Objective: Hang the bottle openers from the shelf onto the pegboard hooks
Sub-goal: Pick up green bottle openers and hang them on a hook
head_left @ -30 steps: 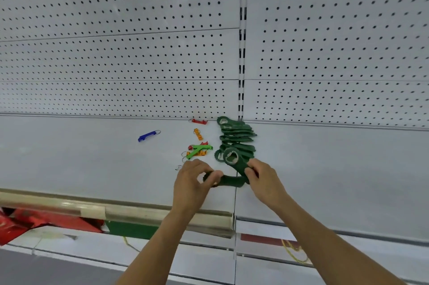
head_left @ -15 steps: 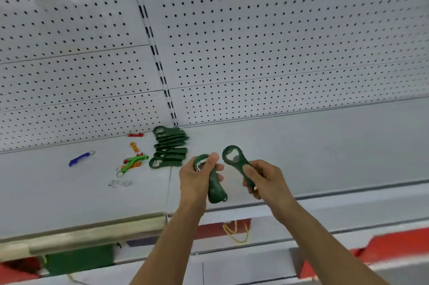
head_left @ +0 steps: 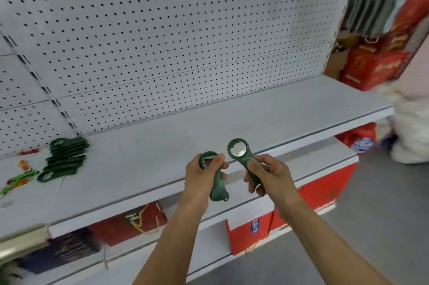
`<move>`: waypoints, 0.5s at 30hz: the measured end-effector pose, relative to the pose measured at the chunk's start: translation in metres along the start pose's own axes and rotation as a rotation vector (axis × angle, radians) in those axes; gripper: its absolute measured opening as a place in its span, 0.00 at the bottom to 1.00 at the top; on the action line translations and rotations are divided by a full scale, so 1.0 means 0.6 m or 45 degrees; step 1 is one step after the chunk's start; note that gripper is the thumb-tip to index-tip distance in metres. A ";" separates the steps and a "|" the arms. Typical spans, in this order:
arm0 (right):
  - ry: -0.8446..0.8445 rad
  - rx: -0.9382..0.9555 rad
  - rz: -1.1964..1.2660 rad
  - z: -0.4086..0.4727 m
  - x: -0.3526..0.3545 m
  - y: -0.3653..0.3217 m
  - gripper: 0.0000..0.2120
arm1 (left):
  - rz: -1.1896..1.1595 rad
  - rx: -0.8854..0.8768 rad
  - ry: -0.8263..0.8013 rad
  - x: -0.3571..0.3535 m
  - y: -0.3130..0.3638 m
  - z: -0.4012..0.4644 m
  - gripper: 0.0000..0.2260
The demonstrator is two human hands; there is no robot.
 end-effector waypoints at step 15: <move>0.218 0.058 0.075 0.036 0.335 -0.040 0.06 | 0.167 -0.090 -0.280 -0.361 0.038 0.082 0.08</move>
Point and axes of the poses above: each hand's wrist, its own z-axis towards the middle knuckle, its own x-axis out of the back of the hand, y = z × x, the point moved 9 cm from there along z, towards the middle knuckle, and after that the axes turned 7 degrees about -y, right-handed, at the moved point
